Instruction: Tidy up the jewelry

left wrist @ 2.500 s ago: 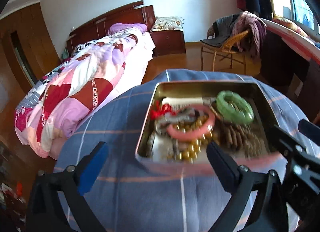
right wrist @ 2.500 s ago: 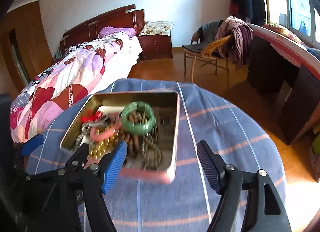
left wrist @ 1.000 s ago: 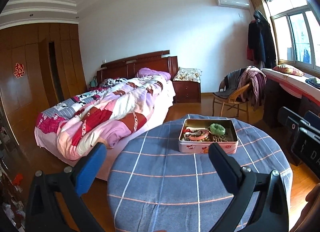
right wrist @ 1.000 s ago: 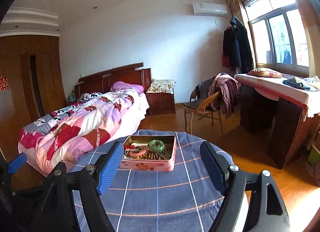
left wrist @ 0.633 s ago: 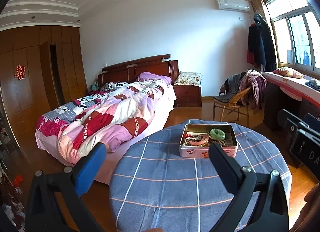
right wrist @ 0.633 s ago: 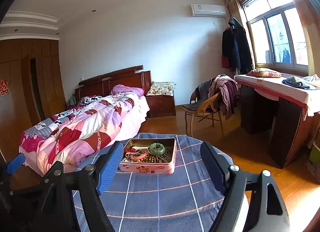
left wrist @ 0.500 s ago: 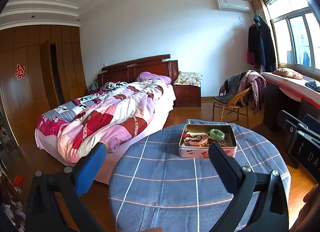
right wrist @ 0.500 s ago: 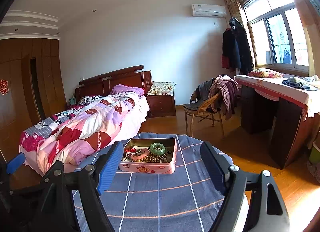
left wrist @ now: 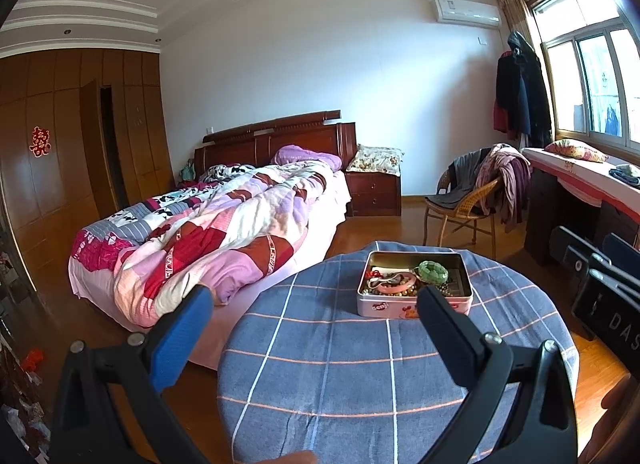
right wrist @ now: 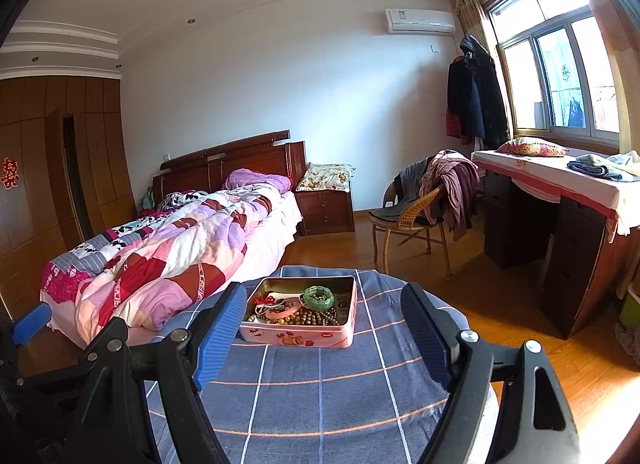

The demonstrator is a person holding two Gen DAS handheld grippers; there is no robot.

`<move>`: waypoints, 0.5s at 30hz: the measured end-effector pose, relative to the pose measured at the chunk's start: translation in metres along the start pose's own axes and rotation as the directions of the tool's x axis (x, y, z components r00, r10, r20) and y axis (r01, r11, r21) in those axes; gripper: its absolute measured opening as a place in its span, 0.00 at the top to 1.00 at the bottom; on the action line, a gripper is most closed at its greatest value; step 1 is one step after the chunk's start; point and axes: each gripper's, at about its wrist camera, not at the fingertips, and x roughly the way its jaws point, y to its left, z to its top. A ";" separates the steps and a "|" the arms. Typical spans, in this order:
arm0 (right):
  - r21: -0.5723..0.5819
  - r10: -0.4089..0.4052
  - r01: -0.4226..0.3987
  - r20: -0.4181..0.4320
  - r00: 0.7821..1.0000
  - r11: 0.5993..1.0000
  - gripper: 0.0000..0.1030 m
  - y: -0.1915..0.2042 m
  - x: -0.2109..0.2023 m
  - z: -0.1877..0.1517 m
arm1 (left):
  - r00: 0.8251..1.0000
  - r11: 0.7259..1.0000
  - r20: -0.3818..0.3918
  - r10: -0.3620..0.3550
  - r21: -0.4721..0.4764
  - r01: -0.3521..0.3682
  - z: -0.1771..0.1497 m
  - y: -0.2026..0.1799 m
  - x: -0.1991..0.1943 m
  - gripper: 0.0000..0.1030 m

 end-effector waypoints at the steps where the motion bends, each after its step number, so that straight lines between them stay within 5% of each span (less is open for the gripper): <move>1: -0.001 -0.001 0.001 -0.001 1.000 1.000 0.23 0.000 0.000 0.000 | 1.000 1.000 -0.001 0.000 -0.002 0.000 0.000 0.000 0.000 0.00; 15: 0.002 -0.004 0.004 -0.007 1.000 1.000 0.23 -0.001 0.003 -0.002 | 1.000 1.000 -0.005 0.003 -0.003 -0.003 -0.001 -0.001 0.000 0.00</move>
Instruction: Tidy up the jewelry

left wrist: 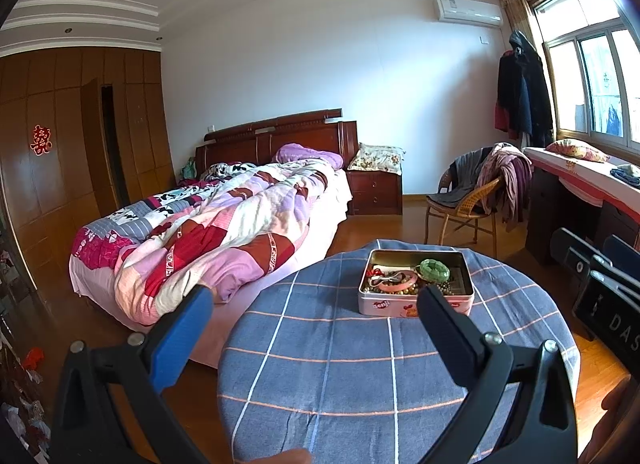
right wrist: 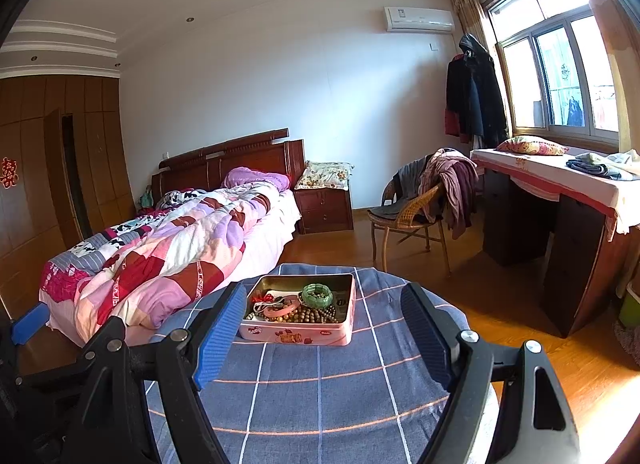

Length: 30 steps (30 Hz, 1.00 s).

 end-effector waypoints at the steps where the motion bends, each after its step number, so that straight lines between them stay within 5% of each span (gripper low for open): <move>1: 0.001 0.001 -0.001 -0.001 1.000 1.000 0.23 0.000 0.000 0.000 | 1.000 1.000 0.001 0.001 -0.001 -0.001 0.000 0.000 0.000 0.00; 21: 0.003 -0.011 0.011 -0.011 1.000 1.000 0.23 0.004 0.005 -0.005 | 1.000 1.000 0.000 0.008 0.006 -0.008 -0.001 0.001 0.002 0.00; 30: 0.000 -0.020 0.020 -0.015 1.000 1.000 0.22 0.005 0.009 -0.007 | 0.998 0.997 0.017 0.066 0.039 -0.067 -0.003 -0.008 0.005 0.00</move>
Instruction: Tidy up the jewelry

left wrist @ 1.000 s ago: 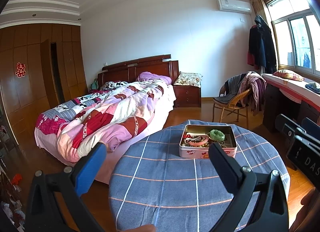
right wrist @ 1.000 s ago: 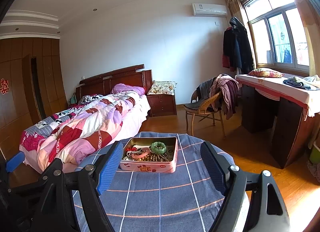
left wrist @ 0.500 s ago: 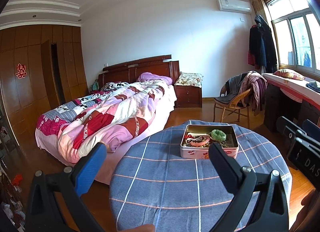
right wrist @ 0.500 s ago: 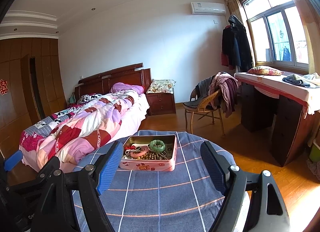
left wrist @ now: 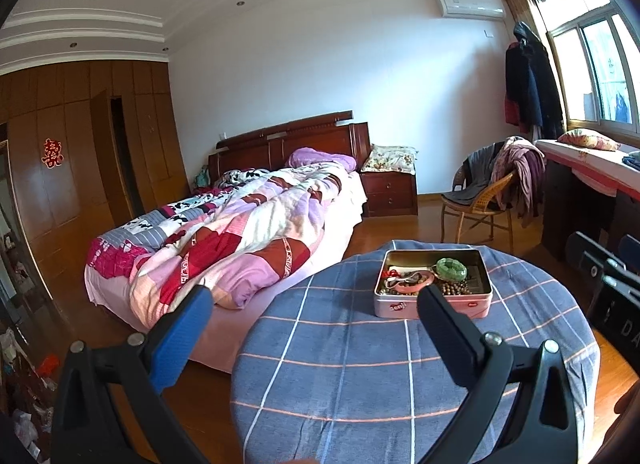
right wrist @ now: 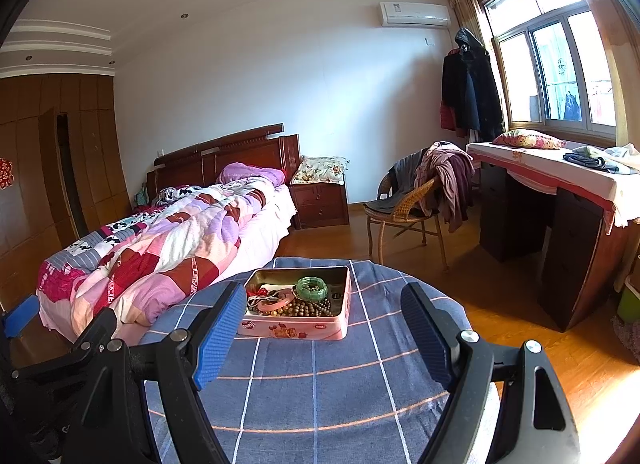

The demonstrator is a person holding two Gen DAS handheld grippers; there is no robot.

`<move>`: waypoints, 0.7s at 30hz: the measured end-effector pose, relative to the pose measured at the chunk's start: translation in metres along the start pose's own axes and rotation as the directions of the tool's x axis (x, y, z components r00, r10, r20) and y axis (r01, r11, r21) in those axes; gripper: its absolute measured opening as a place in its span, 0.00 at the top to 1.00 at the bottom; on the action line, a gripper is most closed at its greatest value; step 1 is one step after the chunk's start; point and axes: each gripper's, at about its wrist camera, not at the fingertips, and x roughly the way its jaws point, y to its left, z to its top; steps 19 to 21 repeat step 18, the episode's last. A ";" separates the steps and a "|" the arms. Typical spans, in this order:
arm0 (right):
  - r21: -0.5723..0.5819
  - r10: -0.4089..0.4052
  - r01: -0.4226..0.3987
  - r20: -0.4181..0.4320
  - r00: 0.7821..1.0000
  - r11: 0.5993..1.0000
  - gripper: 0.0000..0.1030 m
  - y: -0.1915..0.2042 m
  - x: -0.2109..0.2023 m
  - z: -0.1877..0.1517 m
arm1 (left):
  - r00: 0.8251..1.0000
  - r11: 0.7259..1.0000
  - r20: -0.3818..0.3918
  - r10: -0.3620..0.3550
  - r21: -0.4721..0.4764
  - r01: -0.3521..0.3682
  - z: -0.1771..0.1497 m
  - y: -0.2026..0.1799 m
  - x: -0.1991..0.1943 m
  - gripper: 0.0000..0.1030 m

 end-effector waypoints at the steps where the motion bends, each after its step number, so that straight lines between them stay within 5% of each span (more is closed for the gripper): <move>1: -0.003 -0.003 0.003 0.001 1.000 1.000 0.22 0.001 0.000 0.000 | 1.000 1.000 -0.003 0.002 -0.003 -0.002 0.000 0.000 0.000 0.00; 21: -0.007 -0.012 0.012 -0.041 0.999 1.000 0.22 0.000 0.016 -0.009 | 0.997 0.997 -0.050 -0.051 -0.056 0.048 -0.001 0.003 0.013 0.00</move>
